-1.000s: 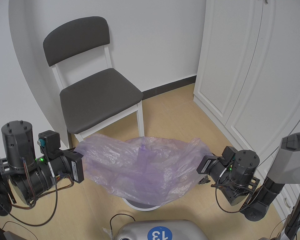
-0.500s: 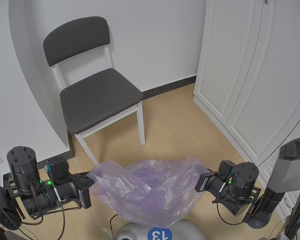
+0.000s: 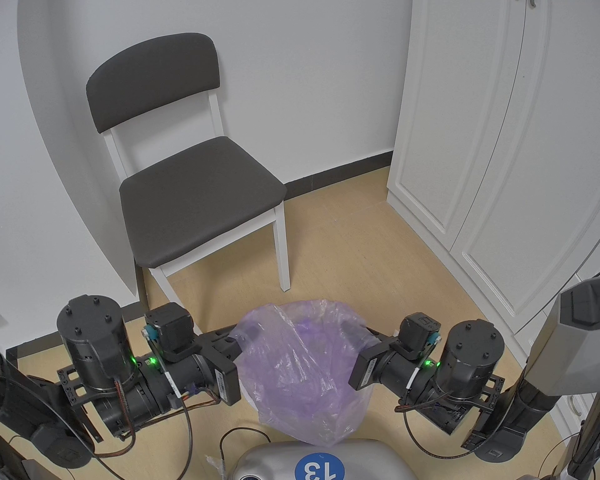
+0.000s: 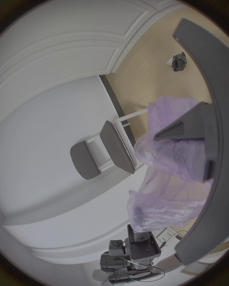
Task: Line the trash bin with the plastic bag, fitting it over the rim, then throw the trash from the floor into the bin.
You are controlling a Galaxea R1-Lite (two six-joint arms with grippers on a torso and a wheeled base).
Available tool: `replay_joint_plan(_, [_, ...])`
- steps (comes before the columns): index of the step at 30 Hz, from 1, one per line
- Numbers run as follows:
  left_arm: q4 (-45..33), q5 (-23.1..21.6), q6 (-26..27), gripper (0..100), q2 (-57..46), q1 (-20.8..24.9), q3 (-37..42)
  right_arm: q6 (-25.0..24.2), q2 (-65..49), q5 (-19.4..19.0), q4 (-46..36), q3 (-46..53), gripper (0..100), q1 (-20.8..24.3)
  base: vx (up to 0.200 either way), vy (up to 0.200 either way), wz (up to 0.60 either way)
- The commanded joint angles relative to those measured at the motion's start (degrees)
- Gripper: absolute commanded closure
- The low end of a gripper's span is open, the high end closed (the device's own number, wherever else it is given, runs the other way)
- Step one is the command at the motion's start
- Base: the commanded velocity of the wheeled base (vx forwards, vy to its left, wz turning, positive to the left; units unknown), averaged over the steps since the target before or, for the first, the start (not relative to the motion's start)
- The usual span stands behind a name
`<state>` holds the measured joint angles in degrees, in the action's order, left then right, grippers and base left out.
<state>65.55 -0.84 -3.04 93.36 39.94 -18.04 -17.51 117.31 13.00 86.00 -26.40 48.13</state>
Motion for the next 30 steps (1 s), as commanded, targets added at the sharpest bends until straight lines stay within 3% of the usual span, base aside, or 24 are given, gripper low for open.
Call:
replay_joint_plan(1, [3.4, 0.8, -0.3, 100, 6.1, 0.9, 2.0, 1.0, -1.8, -0.8, -3.8, -3.1, 100, 0.7, 0.000, 0.000, 0.00])
replay_joint_plan(5, [3.6, 0.6, -0.7, 100, 6.9, 0.1, 1.3, 0.5, -1.0, -1.1, -5.1, -5.8, 100, -0.1, 0.000, 0.000, 0.00])
replay_joint_plan(9, [3.8, 0.8, -4.6, 100, 9.6, -0.2, -0.1, -2.9, 2.7, -1.4, -7.1, -10.1, 100, -2.2, 0.000, 0.000, 0.00])
replay_joint_plan(13, [5.4, 1.3, -7.3, 100, 13.5, -0.3, -0.4, -4.8, 5.4, -1.5, -7.4, -11.8, 100, -0.6, 0.000, 0.000, 0.00])
replay_joint_plan(19, [10.8, 1.9, -7.8, 100, 19.6, -0.4, -1.4, -5.0, 8.2, -1.0, -7.3, -12.6, 100, 1.5, 0.000, 0.000, 0.00])
replay_joint_plan(30, [9.8, 4.2, -7.1, 100, 26.9, -5.0, -4.6, -8.0, 16.1, -1.0, -7.3, -17.0, 100, 2.0, 0.000, 0.000, 0.00])
